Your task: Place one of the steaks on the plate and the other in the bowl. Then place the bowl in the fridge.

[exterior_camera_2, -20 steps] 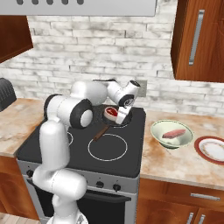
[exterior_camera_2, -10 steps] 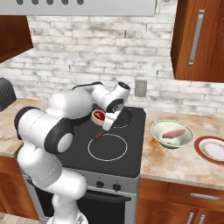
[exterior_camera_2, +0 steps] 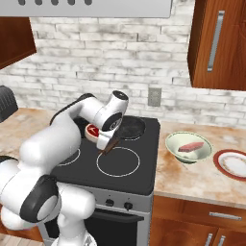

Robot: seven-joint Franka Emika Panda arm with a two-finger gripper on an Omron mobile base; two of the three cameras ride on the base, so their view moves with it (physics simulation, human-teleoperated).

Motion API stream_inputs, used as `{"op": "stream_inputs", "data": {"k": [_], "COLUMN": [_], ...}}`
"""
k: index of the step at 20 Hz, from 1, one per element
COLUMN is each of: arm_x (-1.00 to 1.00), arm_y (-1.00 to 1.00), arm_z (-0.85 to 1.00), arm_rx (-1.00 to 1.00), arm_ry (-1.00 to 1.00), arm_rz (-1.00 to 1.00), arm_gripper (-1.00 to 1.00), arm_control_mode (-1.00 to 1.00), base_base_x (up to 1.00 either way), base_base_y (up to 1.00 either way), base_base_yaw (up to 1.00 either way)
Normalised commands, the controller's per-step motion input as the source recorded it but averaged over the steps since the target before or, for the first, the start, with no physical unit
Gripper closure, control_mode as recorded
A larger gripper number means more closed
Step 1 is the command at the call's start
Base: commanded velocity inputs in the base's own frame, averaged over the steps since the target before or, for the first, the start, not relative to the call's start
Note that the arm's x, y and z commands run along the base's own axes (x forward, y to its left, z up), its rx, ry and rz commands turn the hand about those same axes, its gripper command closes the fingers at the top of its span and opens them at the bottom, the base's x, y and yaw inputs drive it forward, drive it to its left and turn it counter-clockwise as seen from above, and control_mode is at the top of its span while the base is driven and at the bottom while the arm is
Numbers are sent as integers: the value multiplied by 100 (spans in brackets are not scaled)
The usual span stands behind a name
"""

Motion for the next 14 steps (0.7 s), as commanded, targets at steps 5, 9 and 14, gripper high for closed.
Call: {"op": "stream_inputs", "data": {"k": [5,9,14], "arm_x": [-6,0,0], "arm_y": [19,0,0], "arm_z": [15,16,6], "arm_rx": [0,2,6], "arm_ry": [-1,0,0], "arm_rz": [0,0,-1], "arm_gripper": [100,100,100], "arm_control_mode": [-100,-100,-100], "base_base_x": [0,0,0], "base_base_y": [0,0,0], "base_base_yaw": [0,0,0]}}
